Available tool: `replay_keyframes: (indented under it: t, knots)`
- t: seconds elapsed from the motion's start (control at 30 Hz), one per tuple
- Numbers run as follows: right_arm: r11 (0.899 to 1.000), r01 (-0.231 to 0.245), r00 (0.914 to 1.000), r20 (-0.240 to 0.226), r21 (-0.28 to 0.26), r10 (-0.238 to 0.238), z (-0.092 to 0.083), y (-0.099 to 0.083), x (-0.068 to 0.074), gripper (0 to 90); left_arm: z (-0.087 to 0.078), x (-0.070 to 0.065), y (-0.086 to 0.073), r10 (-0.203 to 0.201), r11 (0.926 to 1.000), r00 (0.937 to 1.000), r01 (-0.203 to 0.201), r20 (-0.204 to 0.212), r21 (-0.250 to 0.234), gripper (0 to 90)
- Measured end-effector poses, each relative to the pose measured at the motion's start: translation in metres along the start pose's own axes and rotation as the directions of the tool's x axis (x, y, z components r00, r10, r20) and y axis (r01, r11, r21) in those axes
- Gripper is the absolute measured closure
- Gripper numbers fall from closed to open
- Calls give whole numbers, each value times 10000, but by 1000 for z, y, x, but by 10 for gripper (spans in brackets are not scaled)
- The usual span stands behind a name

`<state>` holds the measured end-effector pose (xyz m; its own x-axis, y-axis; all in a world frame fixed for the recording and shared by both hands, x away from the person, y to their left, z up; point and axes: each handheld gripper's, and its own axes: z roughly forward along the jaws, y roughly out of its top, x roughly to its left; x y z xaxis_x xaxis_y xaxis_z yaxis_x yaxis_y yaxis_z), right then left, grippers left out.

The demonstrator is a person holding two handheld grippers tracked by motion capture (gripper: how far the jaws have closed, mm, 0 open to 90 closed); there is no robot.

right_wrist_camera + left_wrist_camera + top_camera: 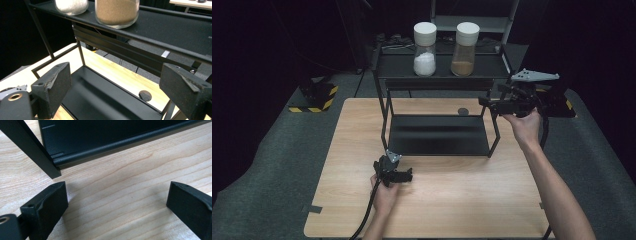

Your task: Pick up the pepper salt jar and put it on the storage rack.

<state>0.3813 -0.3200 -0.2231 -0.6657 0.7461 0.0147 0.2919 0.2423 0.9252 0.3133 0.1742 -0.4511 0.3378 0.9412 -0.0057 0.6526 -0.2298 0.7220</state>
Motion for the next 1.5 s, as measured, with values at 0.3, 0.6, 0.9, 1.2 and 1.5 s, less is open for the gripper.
replay_keyframes:
  t: [0.3, 0.6, 0.9, 1.2, 1.5]
  knots:
    - [10000, 27, 10000, -64, 29, -27, 5, -16, 2, 102, 0, 0, 0, -2, 10000, 10000, 2, -1, -1, 34]
    - [9996, -56, 10000, -66, 286, 58, 14, -35, 3, 102, 0, 0, 0, -3, 10000, 10000, 3, 1, -5, 34]
    - [9987, -16, 10000, 4, 507, 16, 19, -55, 6, 102, 0, 0, 0, -1, 10000, 10000, 1, -3, -4, 34]
    - [9956, 432, 9988, 190, 828, -449, 26, -67, 16, 102, 0, 0, 0, 2, 10000, 10000, -2, -4, -6, 34]
    - [9957, 211, 9997, 121, 906, -223, 31, -82, 16, 102, 0, 0, 0, 0, 10000, 10000, 0, -7, -6, 34]
